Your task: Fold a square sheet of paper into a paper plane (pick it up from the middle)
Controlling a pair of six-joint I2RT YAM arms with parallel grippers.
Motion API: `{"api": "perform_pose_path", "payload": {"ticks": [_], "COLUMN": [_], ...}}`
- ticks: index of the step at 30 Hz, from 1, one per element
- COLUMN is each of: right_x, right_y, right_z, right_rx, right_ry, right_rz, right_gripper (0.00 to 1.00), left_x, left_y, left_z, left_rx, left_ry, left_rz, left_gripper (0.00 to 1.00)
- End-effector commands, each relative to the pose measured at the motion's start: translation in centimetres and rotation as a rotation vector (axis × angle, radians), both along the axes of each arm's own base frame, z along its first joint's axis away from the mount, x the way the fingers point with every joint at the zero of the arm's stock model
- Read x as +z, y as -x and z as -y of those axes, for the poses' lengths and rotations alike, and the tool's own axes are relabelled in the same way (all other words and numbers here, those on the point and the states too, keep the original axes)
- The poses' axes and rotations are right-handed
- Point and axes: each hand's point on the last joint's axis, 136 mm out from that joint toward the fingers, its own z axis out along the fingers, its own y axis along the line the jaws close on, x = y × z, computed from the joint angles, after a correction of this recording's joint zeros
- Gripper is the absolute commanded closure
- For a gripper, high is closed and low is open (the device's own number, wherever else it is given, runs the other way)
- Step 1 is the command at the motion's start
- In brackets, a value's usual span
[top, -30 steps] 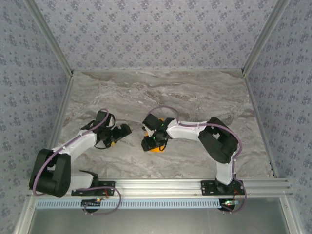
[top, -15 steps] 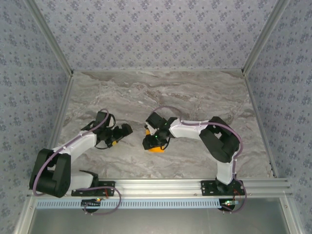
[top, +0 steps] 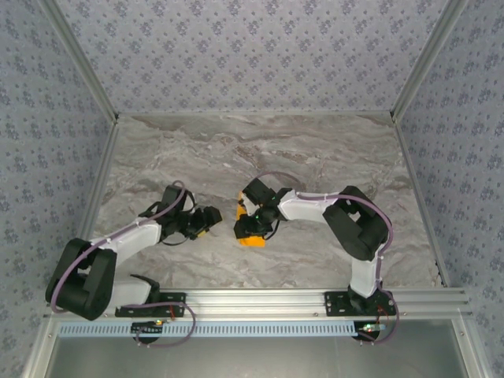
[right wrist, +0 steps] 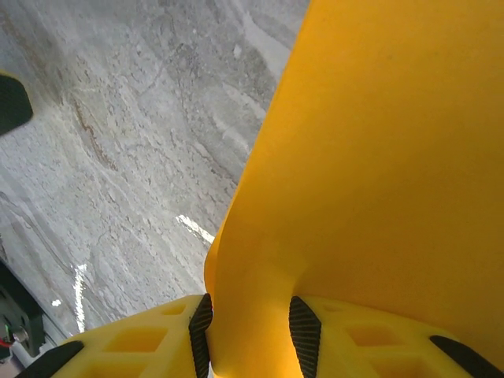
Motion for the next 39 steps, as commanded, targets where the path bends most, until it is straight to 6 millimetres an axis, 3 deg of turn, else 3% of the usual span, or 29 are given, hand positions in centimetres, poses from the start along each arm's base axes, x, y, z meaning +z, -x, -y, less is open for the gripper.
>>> {"api": "perform_pose_path", "payload": {"ticks": [1,8,15,29,39], "right_x": [-5.0,-4.5,-3.5,-4.0,-4.0], "right_y": [0.9,0.6,0.2,0.1,0.1], "right_z": [3.8,3.6,3.2,4.0,4.1], "right_rx": [-0.054,-0.070,-0.092,-0.115,-0.108], "right_ry": [0.176,0.119,0.023,0.021,0.020], "right_rz": [-0.056,-0.064,-0.073,-0.086,-0.085], "right_gripper": [0.61,0.63,0.61,0.65,0.64], "left_x": [0.6,0.3,-0.7,-1.0,-2.2], "left_y": [0.1,0.7,0.9,0.5,0.5], "left_z": [1.9,4.6,6.3,7.0,7.2], "left_rx": [-0.047,-0.125,-0.168,-0.168,-0.183], "left_ry": [0.066,0.101,0.104,0.105,0.063], "left_rz": [0.016,0.005,-0.018,-0.011,-0.039], "left_gripper": [0.41,0.74,0.90,0.97,1.00]}}
